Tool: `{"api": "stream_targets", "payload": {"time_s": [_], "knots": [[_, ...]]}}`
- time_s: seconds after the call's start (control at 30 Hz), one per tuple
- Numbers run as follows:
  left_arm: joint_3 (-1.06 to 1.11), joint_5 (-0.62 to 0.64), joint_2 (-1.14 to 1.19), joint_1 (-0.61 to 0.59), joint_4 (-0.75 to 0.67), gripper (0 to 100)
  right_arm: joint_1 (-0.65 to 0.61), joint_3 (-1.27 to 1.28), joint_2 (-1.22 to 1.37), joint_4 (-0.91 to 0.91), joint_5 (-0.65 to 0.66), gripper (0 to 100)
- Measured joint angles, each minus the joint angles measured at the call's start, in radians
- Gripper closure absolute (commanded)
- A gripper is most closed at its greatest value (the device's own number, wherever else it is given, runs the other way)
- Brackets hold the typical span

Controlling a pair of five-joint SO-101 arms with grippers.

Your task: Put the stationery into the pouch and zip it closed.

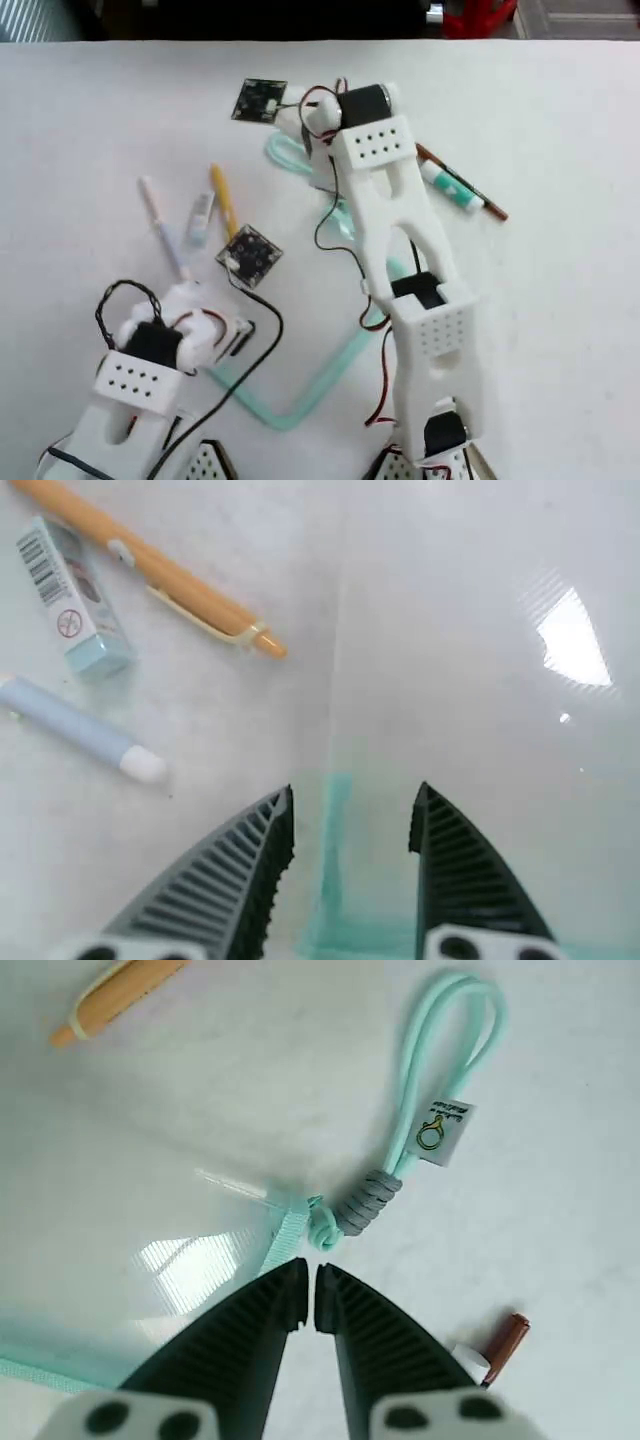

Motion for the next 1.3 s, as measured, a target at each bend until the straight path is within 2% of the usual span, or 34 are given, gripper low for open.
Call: {"api": "stream_targets", "payload": {"time_s": [0.13, 0.2, 0.33, 0.57, 0.77, 0.87, 1.0, 1.07, 1.2, 1.3], "knots": [[0.0, 0.012, 0.0, 0.014, -0.002, 80, 0.032, 0.061, 0.032, 0.0, -0.115, 71.4], [0.0, 0.014, 0.0, 0.012, -0.002, 80, 0.066, 0.066, 0.071, 0.0, -0.198, 64.9], [-0.011, 0.026, -0.002, -0.015, -0.002, 80, 0.101, 0.098, 0.11, -0.002, -0.275, 65.9], [-0.021, 0.126, -0.221, -0.16, 0.072, 80, 0.005, 0.18, 0.114, -0.002, -0.285, 66.0], [0.12, 0.127, -0.566, -0.16, 0.14, 80, 0.006, 0.152, 0.203, -0.002, -0.293, 66.1], [0.176, 0.08, -0.738, -0.158, 0.19, 80, 0.005, 0.092, 0.264, 0.002, -0.292, 66.1], [0.18, 0.055, -0.75, -0.16, 0.21, 80, 0.005, 0.031, 0.336, 0.003, -0.29, 67.0], [0.18, 0.055, -0.75, -0.158, 0.21, 80, 0.005, 0.011, 0.367, 0.003, -0.288, 72.7], [0.186, 0.055, -0.75, -0.158, 0.21, 80, -0.011, 0.011, 0.385, 0.005, -0.288, 90.3], [0.186, 0.055, -0.75, -0.158, 0.21, 80, -0.011, 0.003, 0.387, 0.005, -0.288, 91.3]]}}
